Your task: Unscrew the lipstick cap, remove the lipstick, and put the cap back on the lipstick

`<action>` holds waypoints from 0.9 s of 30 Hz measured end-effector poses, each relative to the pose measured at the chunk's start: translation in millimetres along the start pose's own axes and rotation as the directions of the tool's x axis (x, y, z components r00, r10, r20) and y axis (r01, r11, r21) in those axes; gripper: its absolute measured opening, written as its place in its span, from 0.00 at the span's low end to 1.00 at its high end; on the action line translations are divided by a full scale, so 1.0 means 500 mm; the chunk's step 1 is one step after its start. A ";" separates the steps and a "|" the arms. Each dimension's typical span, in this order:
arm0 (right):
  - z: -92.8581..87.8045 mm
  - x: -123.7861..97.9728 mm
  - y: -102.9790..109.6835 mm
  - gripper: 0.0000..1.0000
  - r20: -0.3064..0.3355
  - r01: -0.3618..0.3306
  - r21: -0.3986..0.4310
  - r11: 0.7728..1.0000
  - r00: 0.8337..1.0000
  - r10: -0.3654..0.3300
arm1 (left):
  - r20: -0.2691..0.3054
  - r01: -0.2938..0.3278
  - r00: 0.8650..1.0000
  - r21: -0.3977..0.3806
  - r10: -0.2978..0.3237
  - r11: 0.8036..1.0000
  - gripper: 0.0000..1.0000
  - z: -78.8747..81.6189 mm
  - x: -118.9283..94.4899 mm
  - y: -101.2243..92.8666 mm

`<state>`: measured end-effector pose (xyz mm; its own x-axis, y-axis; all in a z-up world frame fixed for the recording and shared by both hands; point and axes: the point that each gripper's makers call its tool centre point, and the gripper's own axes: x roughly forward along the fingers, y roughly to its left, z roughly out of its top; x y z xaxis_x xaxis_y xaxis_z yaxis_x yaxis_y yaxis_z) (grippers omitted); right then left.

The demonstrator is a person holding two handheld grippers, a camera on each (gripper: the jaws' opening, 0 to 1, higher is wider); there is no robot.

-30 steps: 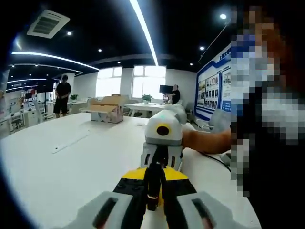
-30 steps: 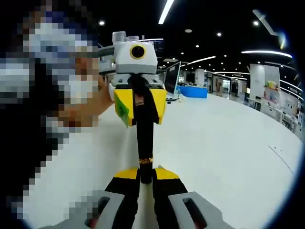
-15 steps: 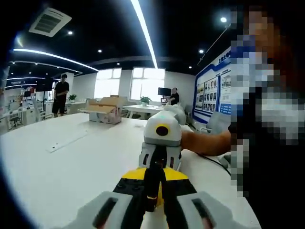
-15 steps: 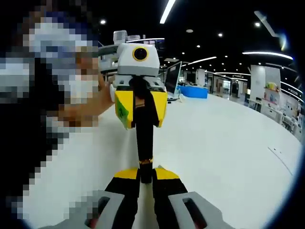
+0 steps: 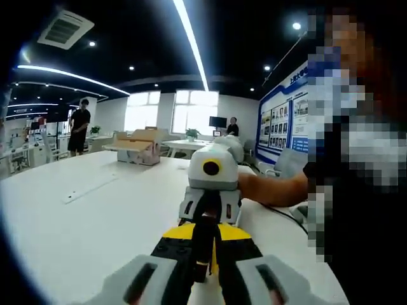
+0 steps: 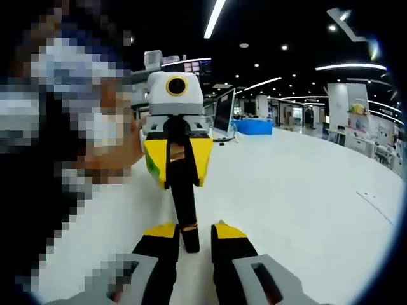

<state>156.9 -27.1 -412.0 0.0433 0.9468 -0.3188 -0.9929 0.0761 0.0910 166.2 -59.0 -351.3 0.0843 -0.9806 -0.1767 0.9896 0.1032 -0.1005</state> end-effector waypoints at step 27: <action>0.000 0.003 -0.009 0.10 -0.010 -0.012 -0.070 0.997 1.000 0.012 | -0.044 0.003 0.999 -0.022 -0.004 1.000 0.21 -0.030 0.031 -0.003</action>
<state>161.6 -26.0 -413.2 0.0307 0.9444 -0.3273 -0.9987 0.0423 0.0284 164.1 -72.1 -368.4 0.0753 -0.9728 -0.2192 0.9869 0.1041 -0.1229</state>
